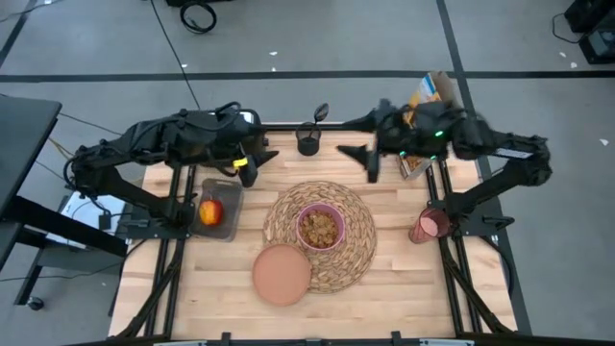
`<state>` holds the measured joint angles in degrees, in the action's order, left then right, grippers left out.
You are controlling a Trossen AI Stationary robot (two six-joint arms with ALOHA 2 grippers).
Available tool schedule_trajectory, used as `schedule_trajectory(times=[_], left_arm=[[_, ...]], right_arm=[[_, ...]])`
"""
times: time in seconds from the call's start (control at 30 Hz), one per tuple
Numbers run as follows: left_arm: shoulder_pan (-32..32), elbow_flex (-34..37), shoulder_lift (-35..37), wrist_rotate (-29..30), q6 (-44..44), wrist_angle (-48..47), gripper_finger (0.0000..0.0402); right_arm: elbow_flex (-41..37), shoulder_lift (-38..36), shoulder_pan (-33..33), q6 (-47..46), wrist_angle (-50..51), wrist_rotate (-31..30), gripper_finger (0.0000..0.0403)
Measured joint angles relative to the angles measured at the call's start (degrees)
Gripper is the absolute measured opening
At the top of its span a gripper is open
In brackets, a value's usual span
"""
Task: Arrange a breakfast setting
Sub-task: Put the black spoon to the right of the pink bowl
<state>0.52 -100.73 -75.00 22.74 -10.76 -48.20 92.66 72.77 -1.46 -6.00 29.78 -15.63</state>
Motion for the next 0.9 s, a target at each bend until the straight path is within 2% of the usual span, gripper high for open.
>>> schedule_trajectory(times=[0.23, 0.37, 0.6, 0.8, 0.9], left_arm=[[-0.71, -0.04, 2.77, -0.07, 3.28, -0.26, 0.0314], [-0.68, -0.02, 4.56, -0.09, 4.41, -0.66, 0.0314], [-0.31, -0.04, 6.70, -0.59, 3.07, -3.24, 0.0314], [1.06, -0.04, 6.90, -0.75, -0.81, -5.00, 0.0314], [1.68, -0.04, 6.90, -0.74, -2.27, -5.51, 0.0314]], right_arm=[[0.15, 9.12, -0.16, -4.40, -3.94, -6.34, 0.0287], [0.15, 15.18, -0.03, -6.41, -5.75, -12.95, 0.0287], [0.20, 23.88, 6.03, -24.71, -7.13, -15.44, 0.0287], [0.18, 29.60, 12.49, -37.05, -5.67, -15.69, 0.0287], [0.18, 32.19, 15.82, -43.10, -4.46, -17.80, 0.0287]])
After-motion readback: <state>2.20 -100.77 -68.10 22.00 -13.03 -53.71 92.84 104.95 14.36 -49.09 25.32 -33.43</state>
